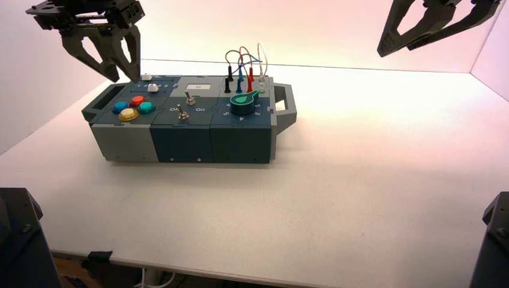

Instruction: Flip the bottom switch off with the left gripper.

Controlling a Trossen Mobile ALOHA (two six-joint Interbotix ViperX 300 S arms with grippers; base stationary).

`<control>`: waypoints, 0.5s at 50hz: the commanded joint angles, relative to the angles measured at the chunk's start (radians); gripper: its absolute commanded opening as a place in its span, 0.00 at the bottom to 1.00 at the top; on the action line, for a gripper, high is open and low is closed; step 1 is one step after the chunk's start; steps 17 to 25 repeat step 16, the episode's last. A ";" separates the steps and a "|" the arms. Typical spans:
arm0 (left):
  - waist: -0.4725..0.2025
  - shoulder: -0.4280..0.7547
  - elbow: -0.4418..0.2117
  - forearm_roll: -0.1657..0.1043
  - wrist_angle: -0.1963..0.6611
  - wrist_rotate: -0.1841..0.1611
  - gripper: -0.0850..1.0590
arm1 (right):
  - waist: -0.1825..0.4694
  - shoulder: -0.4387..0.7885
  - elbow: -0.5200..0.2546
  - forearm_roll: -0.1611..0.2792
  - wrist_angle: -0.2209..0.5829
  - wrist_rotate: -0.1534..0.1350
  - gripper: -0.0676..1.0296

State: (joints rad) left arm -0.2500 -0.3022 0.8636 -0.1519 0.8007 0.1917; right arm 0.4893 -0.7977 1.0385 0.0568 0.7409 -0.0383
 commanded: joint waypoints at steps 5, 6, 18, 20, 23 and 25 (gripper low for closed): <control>-0.005 -0.025 -0.002 -0.003 -0.012 0.006 0.59 | -0.005 -0.015 -0.012 0.000 -0.009 0.003 0.77; -0.005 -0.025 -0.003 -0.003 -0.011 0.006 0.59 | -0.005 -0.017 -0.012 0.000 -0.011 0.003 0.77; -0.006 -0.025 -0.002 -0.003 -0.009 0.008 0.59 | -0.005 -0.023 -0.009 -0.002 -0.011 0.005 0.77; -0.006 -0.025 -0.002 -0.003 -0.009 0.008 0.59 | -0.005 -0.023 -0.009 -0.002 -0.011 0.005 0.77; -0.006 -0.025 -0.002 -0.003 -0.009 0.008 0.59 | -0.005 -0.023 -0.009 -0.002 -0.011 0.005 0.77; -0.006 -0.025 -0.002 -0.003 -0.009 0.008 0.59 | -0.005 -0.023 -0.009 -0.002 -0.011 0.005 0.77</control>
